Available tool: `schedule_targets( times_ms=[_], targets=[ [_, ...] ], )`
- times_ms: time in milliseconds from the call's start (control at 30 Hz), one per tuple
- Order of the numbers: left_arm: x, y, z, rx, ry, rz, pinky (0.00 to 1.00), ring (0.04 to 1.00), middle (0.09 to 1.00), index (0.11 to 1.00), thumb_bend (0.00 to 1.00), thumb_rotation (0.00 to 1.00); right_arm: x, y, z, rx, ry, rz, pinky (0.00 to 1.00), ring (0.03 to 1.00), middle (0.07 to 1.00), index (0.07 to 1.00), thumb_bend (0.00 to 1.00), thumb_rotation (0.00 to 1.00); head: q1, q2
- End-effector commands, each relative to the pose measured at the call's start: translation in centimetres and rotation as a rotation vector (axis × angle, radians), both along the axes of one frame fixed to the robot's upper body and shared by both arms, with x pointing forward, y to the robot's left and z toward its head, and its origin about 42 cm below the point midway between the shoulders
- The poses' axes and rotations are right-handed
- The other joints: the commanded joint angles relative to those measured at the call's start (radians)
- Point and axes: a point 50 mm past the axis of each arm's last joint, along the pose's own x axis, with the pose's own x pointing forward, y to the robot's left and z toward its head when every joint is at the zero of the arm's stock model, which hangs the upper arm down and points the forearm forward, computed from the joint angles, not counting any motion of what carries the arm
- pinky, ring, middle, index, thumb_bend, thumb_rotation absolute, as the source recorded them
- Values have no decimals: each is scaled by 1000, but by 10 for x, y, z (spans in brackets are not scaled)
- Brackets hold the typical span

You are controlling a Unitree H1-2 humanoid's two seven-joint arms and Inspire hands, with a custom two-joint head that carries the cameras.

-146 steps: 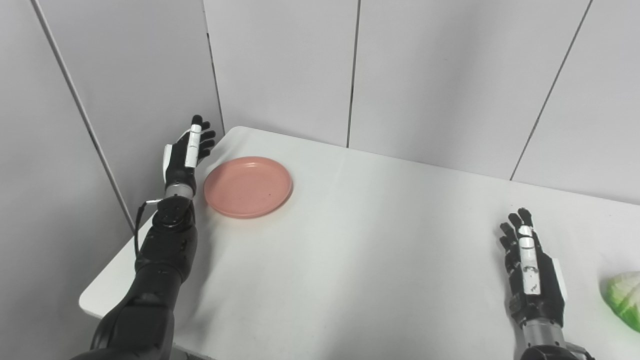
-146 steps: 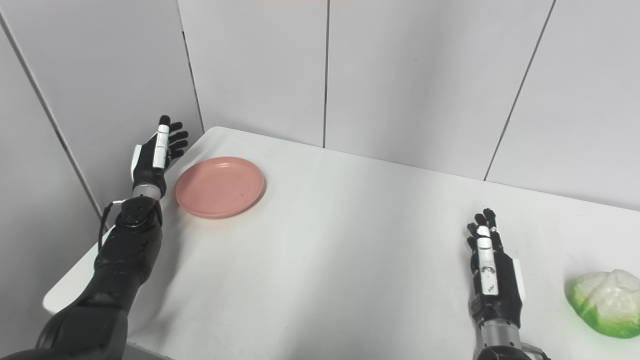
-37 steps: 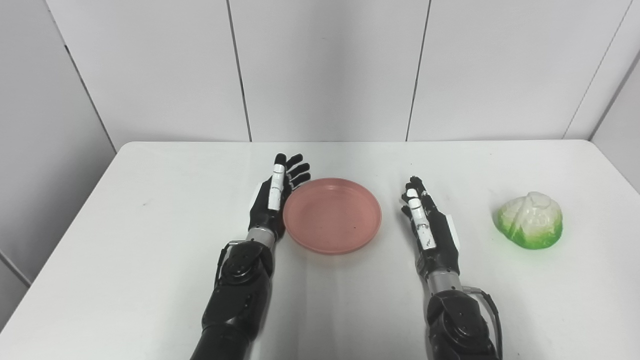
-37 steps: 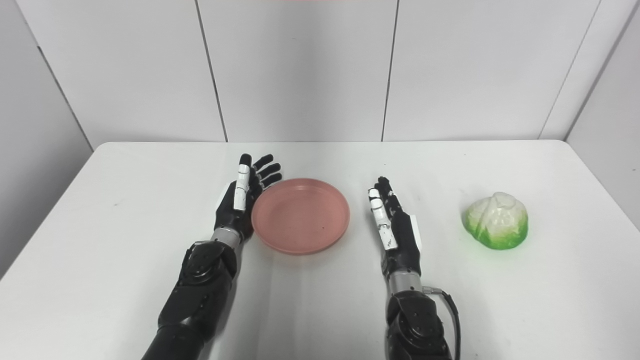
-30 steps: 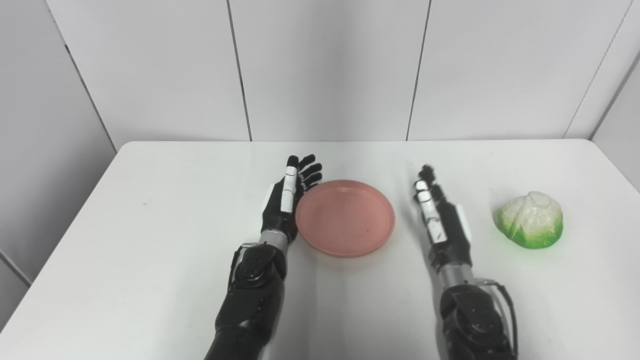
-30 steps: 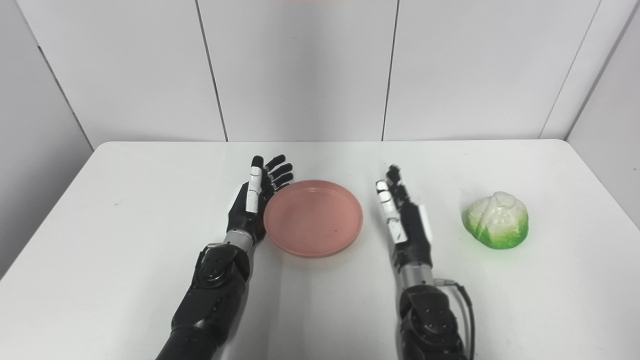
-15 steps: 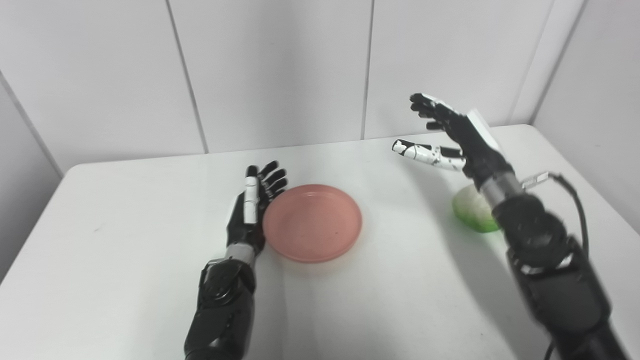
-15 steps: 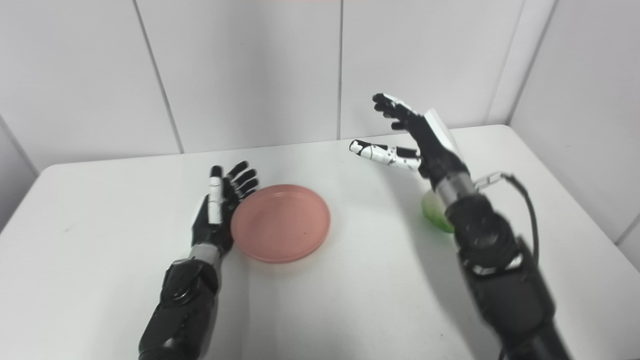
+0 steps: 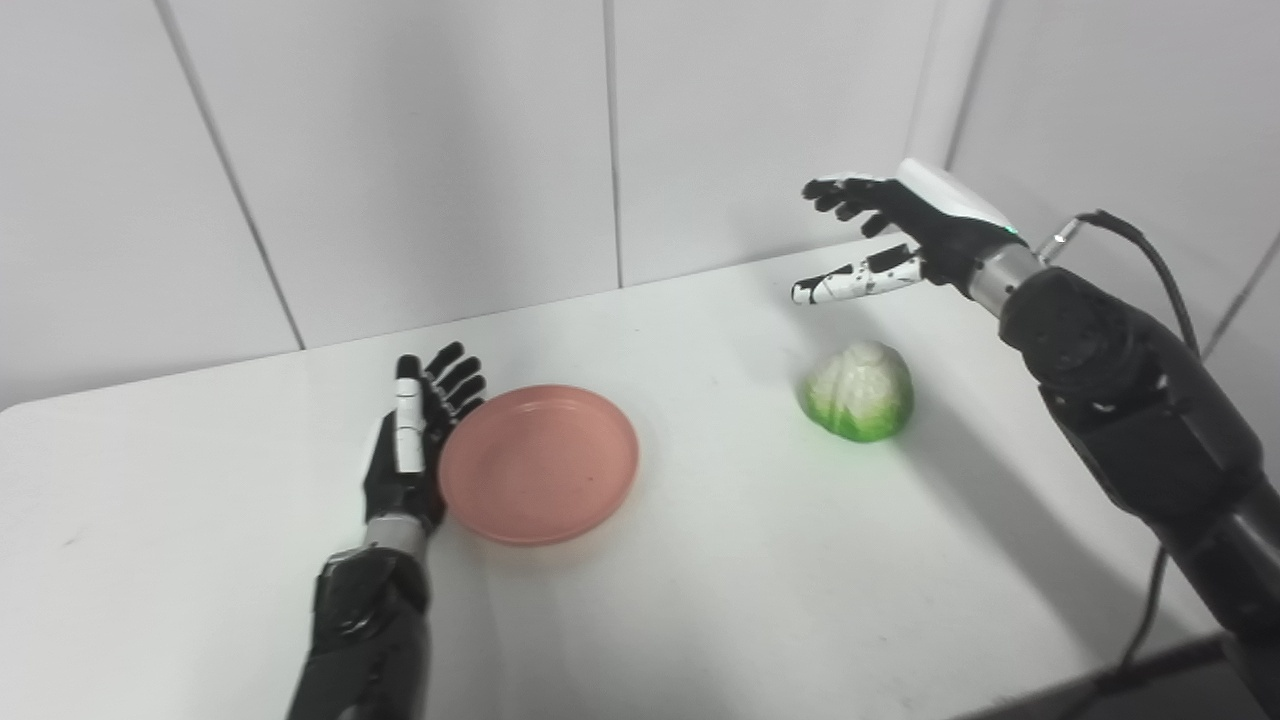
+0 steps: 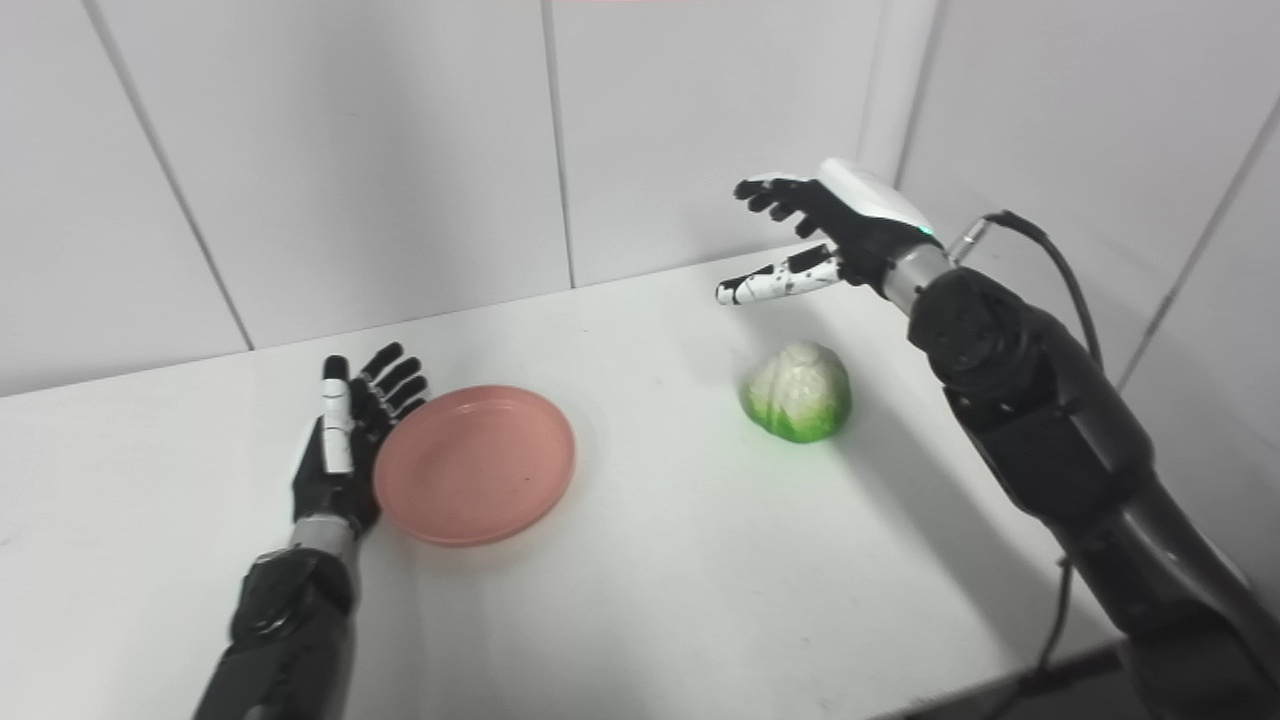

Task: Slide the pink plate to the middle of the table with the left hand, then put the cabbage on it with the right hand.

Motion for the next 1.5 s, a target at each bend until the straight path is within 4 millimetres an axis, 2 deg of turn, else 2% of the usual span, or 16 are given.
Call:
schedule_targets(
  times_ms=[0, 67, 133, 200, 333, 400, 433, 533, 667, 767, 867, 1033, 1200, 1333, 1400, 1467],
  targets=[
    [5, 0, 5, -18, -7, -14, 857, 852, 839, 819, 872, 994, 5, -4, 29, -54, -40, -33, 785, 850, 848, 846, 992, 440, 0, -1],
    [6, 3, 4, -8, -2, 1, 842, 843, 831, 811, 882, 983, 9, -8, 29, -59, 20, -40, 772, 861, 873, 866, 997, 410, -4, -3],
    [7, 4, 4, -3, -1, 6, 817, 832, 821, 801, 895, 974, 12, -9, 28, -71, 65, -40, 695, 828, 883, 876, 1000, 370, -6, 0],
    [8, 6, 3, 8, -5, 2, 826, 837, 825, 804, 899, 982, 15, -10, 26, -103, 96, -53, 631, 776, 847, 874, 1000, 363, -15, 2],
    [8, 8, 1, 1, -7, -10, 850, 852, 838, 817, 920, 984, 21, -9, 19, -166, 151, -81, 661, 808, 859, 892, 1000, 369, -21, 0],
    [8, 9, 1, -4, -4, -12, 863, 859, 843, 820, 926, 977, 23, -8, 14, -185, 163, -94, 712, 844, 889, 897, 1000, 377, -16, 2],
    [8, 9, 0, -4, -2, -11, 852, 853, 838, 817, 932, 967, 24, -7, 10, -192, 168, -101, 646, 816, 862, 908, 1000, 379, -15, 4],
    [8, 10, 0, 0, 0, -6, 838, 846, 832, 811, 933, 960, 25, -3, 2, -208, 187, -106, 662, 851, 887, 921, 1000, 376, -19, 5],
    [7, 10, -1, -3, 2, -8, 841, 854, 837, 817, 939, 964, 29, 1, -7, -251, 227, -118, 801, 924, 959, 935, 1000, 422, -20, 7],
    [6, 11, -2, 4, 1, -8, 832, 853, 836, 817, 939, 973, 33, 3, -12, -273, 265, -124, 788, 908, 962, 948, 1000, 437, -21, 10],
    [6, 11, -3, 7, 2, -7, 824, 851, 837, 819, 940, 970, 35, 6, -14, -290, 291, -124, 782, 895, 962, 956, 1000, 380, -17, 14],
    [5, 11, -3, -2, 6, -10, 817, 851, 838, 819, 940, 960, 34, 5, -25, -340, 300, -123, 776, 878, 929, 951, 1000, 365, -16, 17],
    [5, 11, -4, -8, 3, -13, 834, 853, 838, 821, 936, 961, 35, 2, -36, -385, 341, -140, 843, 893, 923, 943, 1000, 397, -14, 22],
    [5, 11, -4, -12, 7, -12, 824, 852, 837, 817, 939, 956, 34, 0, -37, -400, 373, -140, 667, 819, 850, 953, 1000, 367, -15, 22],
    [4, 11, -4, -15, 8, -11, 817, 851, 836, 816, 937, 950, 34, -2, -37, -400, 384, -142, 695, 842, 878, 960, 1000, 366, -12, 24],
    [4, 10, -4, -17, 12, -9, 813, 849, 834, 812, 938, 948, 34, -3, -37, -402, 384, -143, 648, 810, 855, 954, 1000, 386, -11, 24]
  ],
)
